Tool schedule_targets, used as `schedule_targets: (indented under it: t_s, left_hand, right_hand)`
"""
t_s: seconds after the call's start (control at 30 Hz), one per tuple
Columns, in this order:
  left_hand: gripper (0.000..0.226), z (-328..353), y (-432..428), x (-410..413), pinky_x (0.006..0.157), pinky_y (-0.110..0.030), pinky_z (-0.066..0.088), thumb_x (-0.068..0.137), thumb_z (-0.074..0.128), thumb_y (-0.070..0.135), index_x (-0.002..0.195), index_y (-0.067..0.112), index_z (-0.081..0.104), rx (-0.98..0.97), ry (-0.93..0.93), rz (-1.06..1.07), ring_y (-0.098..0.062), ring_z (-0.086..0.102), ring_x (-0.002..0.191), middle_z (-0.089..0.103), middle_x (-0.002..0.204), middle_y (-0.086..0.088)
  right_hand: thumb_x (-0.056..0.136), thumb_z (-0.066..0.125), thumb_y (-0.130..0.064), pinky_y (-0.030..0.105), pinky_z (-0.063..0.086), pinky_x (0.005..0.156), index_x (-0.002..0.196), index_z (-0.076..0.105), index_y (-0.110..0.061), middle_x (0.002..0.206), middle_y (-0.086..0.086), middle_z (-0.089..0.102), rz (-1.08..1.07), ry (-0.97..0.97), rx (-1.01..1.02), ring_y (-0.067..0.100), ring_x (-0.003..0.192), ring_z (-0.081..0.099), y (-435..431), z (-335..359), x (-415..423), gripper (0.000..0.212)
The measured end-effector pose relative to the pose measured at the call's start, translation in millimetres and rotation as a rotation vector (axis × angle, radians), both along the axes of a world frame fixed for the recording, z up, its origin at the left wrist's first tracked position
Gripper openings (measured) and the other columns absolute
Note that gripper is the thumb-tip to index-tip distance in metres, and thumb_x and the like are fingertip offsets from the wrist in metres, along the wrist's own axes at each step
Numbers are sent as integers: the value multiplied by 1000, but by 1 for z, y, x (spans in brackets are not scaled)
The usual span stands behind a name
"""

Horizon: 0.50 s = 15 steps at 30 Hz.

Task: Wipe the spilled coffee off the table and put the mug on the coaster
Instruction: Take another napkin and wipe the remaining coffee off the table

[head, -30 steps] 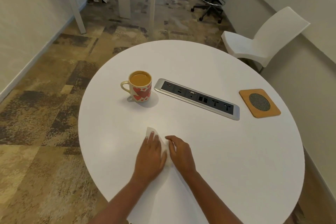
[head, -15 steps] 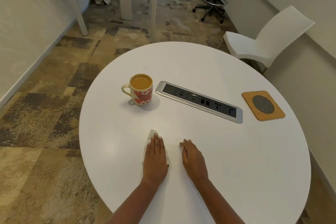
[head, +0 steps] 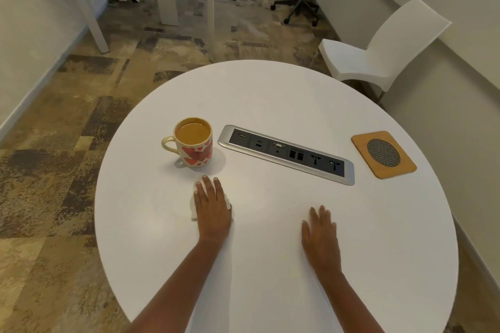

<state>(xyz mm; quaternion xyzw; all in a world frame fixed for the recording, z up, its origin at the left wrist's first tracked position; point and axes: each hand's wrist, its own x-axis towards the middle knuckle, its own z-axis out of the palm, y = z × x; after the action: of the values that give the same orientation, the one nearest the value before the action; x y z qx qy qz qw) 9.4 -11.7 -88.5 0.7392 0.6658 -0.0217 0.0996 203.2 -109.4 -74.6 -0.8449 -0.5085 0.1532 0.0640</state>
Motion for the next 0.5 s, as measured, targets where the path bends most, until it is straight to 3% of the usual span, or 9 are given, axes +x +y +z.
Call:
schedule_targets:
  t_s: [0.07, 0.17, 0.2, 0.27, 0.33, 0.4, 0.47, 0.5]
  left_hand:
    - [56, -2, 8, 8, 117, -45, 8, 98, 24, 24, 143, -2, 3, 23, -73, -41, -42, 8, 141, 4, 152, -28]
    - [61, 5, 21, 27, 106, -41, 37, 83, 60, 25, 132, -5, 40, 163, -160, -198, -37, 43, 128, 42, 138, -29]
    - [62, 7, 26, 33, 107, -37, 36, 82, 62, 25, 132, -6, 40, 166, -199, -243, -34, 43, 130, 42, 139, -28]
    - [59, 3, 35, 46, 117, -36, 10, 95, 37, 22, 142, -3, 11, 15, -244, -363, -30, 13, 143, 11, 153, -23]
    - [56, -6, 42, 53, 118, -36, -1, 97, 24, 22, 144, 2, 0, -53, -214, -481, -27, 0, 145, -1, 156, -17]
    - [57, -10, 47, 53, 118, -36, 3, 97, 27, 26, 144, 2, 5, -9, -237, -557, -28, 5, 144, 4, 156, -16]
    - [61, -10, 51, 49, 118, -39, 6, 95, 36, 29, 143, 0, 12, 53, -288, -554, -32, 10, 143, 10, 154, -18]
    - [63, -10, 53, 47, 118, -41, 6, 94, 38, 29, 142, -2, 13, 71, -309, -504, -36, 10, 142, 11, 153, -20]
  right_hand:
    - [100, 28, -28, 38, 7, 120, 146, 19, -9, 158, 14, 9, -65, -3, -6, 27, 147, 6, -2, 1, 12, 51]
    - [100, 28, -29, 40, 9, 119, 147, 15, -11, 158, 13, 9, -107, 10, -23, 27, 147, 6, -5, -2, 26, 52]
    - [100, 28, -29, 39, 9, 119, 147, 13, -11, 158, 12, 8, -107, 22, -23, 27, 147, 5, -6, -4, 29, 52]
    - [100, 30, -28, 39, 8, 120, 148, 11, -13, 159, 11, 6, -95, 22, -9, 27, 147, 5, -9, -9, 31, 54]
    - [99, 31, -30, 40, 7, 120, 147, 10, -13, 158, 11, 7, -96, 9, 30, 27, 147, 5, -11, -13, 29, 55]
    - [96, 12, -49, 41, 9, 120, 146, 13, -13, 157, 13, 10, -110, -11, 65, 29, 146, 9, -12, -13, 24, 62]
    - [77, -20, -68, 43, 13, 118, 145, 20, -10, 156, 14, 16, -118, -19, 104, 31, 145, 14, -12, -16, 23, 98]
    - [71, -26, -70, 44, 15, 118, 145, 23, -9, 155, 15, 19, -125, -26, 114, 32, 145, 17, -13, -17, 23, 107]
